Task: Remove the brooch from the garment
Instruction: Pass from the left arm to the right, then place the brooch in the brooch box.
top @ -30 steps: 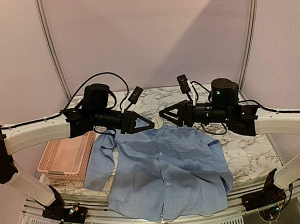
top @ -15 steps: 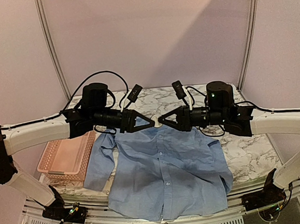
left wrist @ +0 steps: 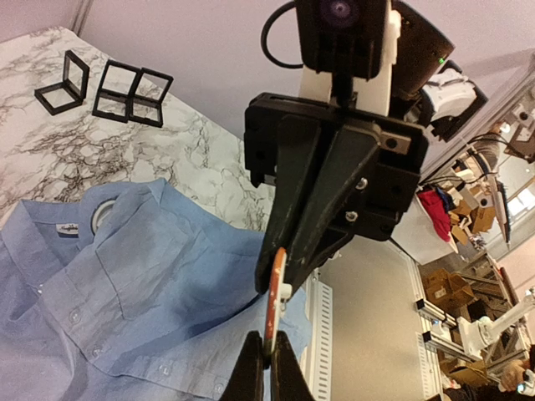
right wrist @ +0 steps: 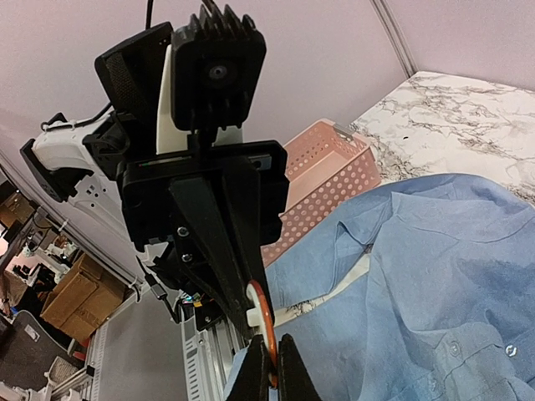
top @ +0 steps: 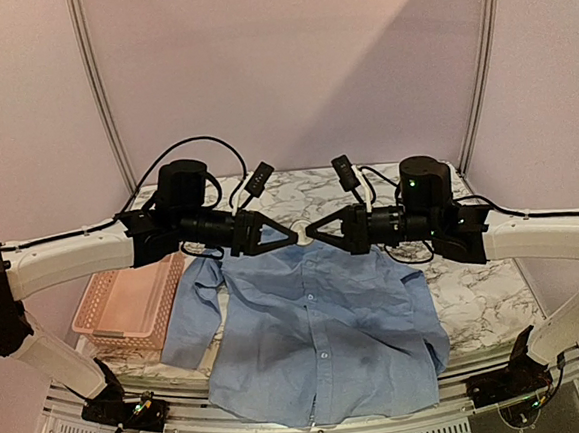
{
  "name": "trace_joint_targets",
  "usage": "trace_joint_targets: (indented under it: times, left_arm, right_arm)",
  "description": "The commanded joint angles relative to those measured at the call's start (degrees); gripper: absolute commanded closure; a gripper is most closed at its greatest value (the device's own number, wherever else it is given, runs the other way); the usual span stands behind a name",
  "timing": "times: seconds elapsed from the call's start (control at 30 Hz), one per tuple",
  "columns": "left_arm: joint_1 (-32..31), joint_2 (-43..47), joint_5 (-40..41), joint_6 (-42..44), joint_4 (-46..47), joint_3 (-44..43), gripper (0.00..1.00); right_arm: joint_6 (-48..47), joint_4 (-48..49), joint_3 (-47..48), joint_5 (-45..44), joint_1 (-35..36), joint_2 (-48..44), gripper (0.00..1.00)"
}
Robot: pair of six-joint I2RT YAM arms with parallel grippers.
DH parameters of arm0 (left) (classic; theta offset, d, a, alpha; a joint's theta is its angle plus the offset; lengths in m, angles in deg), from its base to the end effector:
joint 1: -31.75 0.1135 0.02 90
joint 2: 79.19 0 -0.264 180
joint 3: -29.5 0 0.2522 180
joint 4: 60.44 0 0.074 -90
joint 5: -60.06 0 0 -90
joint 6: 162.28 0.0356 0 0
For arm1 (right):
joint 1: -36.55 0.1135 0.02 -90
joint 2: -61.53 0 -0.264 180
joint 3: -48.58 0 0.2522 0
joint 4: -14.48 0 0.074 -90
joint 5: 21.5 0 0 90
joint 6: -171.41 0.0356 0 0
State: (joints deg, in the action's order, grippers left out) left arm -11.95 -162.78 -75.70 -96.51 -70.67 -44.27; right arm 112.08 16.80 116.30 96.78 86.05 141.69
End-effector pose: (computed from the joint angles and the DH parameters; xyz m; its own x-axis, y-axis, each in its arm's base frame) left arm 0.2223 -0.2477 0.2990 -0.6235 0.1998 -0.7558 0.7815 0.1332 -0.6095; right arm 0.1982 0.2580 0.3008 -0.5942 -0.0041 -0.8043 -0.7783 0.2550 0.5738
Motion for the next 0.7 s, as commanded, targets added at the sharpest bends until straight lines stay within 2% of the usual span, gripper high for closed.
trace_joint_targets:
  times: [0.0,0.1,0.13,0.2,0.27,0.3,0.37,0.43,0.5,0.6,0.67]
  left_arm:
    - [0.28,0.80,1.37,0.60,-0.98,0.12,1.00]
    - [0.28,0.52,1.77,1.02,-1.89,-0.25,0.98]
    - [0.28,0.53,2.10,1.21,-2.35,-0.40,0.93]
    - [0.33,0.91,4.64,2.25,-5.61,-0.91,0.72]
    - [0.52,2.45,10.22,3.96,-7.96,-0.95,0.45]
    - [0.73,3.72,13.64,4.56,-8.51,-0.53,0.35]
    - [1.70,6.97,20.90,5.00,-8.71,0.90,0.20]
    - [3.36,10.32,27.26,5.13,-8.71,2.41,0.09]
    - [5.38,13.74,31.77,5.17,-8.85,3.19,0.01]
    - [8.74,15.79,34.47,6.03,-10.70,2.21,0.01]
    - [10.99,16.18,34.81,6.97,-13.15,0.38,0.00]
  right_arm:
    - [-0.09,1.06,-0.79,0.64,0.08,-0.27,1.00]
    - [-0.24,0.87,-0.71,0.17,0.07,-0.55,1.00]
    - [-0.43,0.43,-0.59,-0.53,0.08,-0.73,1.00]
    - [-0.97,-2.64,0.20,-3.25,0.06,-1.31,1.00]
    - [-1.91,-7.05,1.50,-8.16,0.07,-2.50,1.00]
    - [-2.48,-9.64,2.36,-11.17,0.03,-3.00,1.00]
    - [-3.62,-16.17,4.28,-17.18,0.00,-4.36,1.00]
    - [-4.92,-23.02,6.50,-23.29,0.06,-5.03,1.00]
    - [-6.13,-30.64,9.33,-31.80,0.06,-5.06,1.00]
    - [-7.56,-41.44,14.47,-42.25,-0.94,-3.26,1.00]
    - [-8.01,-47.51,18.33,-44.77,-3.46,-1.00,1.00]
